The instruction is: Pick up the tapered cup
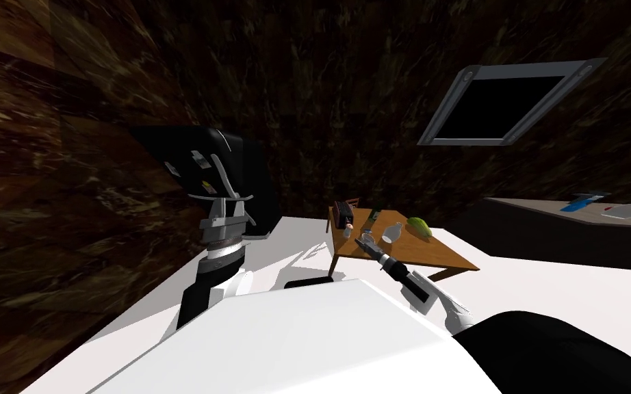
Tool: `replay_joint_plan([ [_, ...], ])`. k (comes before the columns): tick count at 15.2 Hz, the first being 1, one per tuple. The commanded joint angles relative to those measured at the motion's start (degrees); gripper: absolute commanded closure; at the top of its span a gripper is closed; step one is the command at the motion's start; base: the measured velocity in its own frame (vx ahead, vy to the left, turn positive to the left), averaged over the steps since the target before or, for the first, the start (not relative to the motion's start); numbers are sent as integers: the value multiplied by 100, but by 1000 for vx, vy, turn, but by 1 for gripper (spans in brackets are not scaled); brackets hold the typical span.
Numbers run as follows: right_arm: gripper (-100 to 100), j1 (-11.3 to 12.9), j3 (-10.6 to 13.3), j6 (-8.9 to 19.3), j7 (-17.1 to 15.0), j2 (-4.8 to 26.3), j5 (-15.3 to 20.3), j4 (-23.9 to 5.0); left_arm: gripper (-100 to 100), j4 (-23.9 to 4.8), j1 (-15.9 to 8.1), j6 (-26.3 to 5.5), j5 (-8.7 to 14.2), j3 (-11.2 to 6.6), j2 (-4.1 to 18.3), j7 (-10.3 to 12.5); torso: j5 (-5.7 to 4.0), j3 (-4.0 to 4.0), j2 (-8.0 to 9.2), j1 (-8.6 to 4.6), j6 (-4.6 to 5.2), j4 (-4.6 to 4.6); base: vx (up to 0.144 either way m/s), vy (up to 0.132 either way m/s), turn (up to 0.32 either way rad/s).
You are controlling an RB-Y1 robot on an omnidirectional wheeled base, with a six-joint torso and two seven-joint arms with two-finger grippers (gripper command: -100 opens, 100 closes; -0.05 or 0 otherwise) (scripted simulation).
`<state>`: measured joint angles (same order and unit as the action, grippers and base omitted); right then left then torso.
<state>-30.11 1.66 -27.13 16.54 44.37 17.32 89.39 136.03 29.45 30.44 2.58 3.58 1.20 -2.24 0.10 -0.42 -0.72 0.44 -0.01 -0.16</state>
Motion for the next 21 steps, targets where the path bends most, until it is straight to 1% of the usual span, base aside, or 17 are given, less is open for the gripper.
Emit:
replay_joint_plan([
  [1, -100, -2, 14, -18, 48, 109, 47, -207, 0, 0, 0, 0, 0, 0, 0, 0, 0, 0, 0, 0, 0, 0, 109, 96, -7],
  [2, -100, -2, 58, -68, 156, 328, 174, -376, 0, 0, 0, 0, 0, 0, 0, 0, 0, 5, 10, -4, 0, 2, 127, 93, -26],
  [4, -100, -2, 58, -68, 156, 328, 174, -518, 0, 0, 0, 0, 0, 0, 0, 0, -2, 6, 10, -6, 1, 2, 114, 89, -22],
  [5, -100, -4, 109, -119, 264, 539, 301, -734, 0, 0, -1, 0, 0, 0, 0, 0, -2, 10, 19, -11, 1, 4, 104, 88, -26],
  [7, -100, -4, 109, -119, 264, 539, 301, -829, 0, 0, 0, 0, 0, 0, 0, 0, -2, 11, 18, -9, 1, 4, 112, 78, -27],
  [8, -100, -10, 165, -171, 372, 740, 430, -998, 0, 0, -1, 0, 0, 0, 0, 0, -2, 12, 21, -16, 0, 5, 151, 76, -29],
  [10, -100, -10, 165, -171, 372, 740, 430, -1137, 0, 0, 0, 0, 0, 0, 0, 0, -2, 4, 6, -15, 1, 2, 131, 67, -24],
  [11, -100, -18, 228, -224, 480, 929, 560, -1288, 0, 0, 0, 0, 0, 0, 0, 0, -4, 8, 15, -21, 0, 3, 108, 64, -32],
  [13, -100, -18, 228, -224, 480, 929, 560, -1442, 0, 0, 0, 0, 0, 0, 0, 0, -4, 9, 15, -21, 2, 4, 118, 51, -27],
  [14, -100, -29, 298, -279, 585, 1107, 689, -1623, 0, 0, -1, 0, 0, -1, 1, 0, -5, 11, 19, -28, 1, 4, 151, 53, -26],
  [15, -100, -29, 298, -279, 585, 1107, 689, -1736, 0, 0, 0, 0, 0, -1, 1, 0, -5, 7, 10, -27, 1, 3, 167, 59, -34],
  [16, -100, -29, 298, -279, 585, 1107, 689, -1742, 0, 0, 0, 0, 0, -1, 1, 0, -5, 3, 4, -26, 1, 1, 114, 38, -20],
  [17, -100, -44, 375, -334, 690, 1272, 819, -1907, 0, 0, 0, 0, 0, -1, 1, 0, -6, 6, 11, -30, 0, 2, 135, 44, -33],
  [18, -100, -44, 375, -334, 690, 1272, 819, -2029, 0, 0, 0, 0, 0, -1, 1, 0, -7, 6, 10, -30, 1, 3, 154, 53, -36],
  [19, -100, -44, 375, -334, 690, 1272, 819, -2036, 0, 0, 0, 0, 0, -1, 1, 0, -6, 4, 7, -28, 2, 2, 109, 39, -18],
  [20, -100, -63, 461, -390, 792, 1422, 947, -2207, 0, 0, 0, 0, 0, -1, 1, 0, -7, 8, 14, -31, 1, 3, 124, 49, -24],
  [21, -100, -63, 461, -390, 792, 1422, 947, -2304, 0, 0, 0, 0, 0, -1, 1, 0, -6, 8, 13, -30, 1, 3, 145, 49, -35],
])
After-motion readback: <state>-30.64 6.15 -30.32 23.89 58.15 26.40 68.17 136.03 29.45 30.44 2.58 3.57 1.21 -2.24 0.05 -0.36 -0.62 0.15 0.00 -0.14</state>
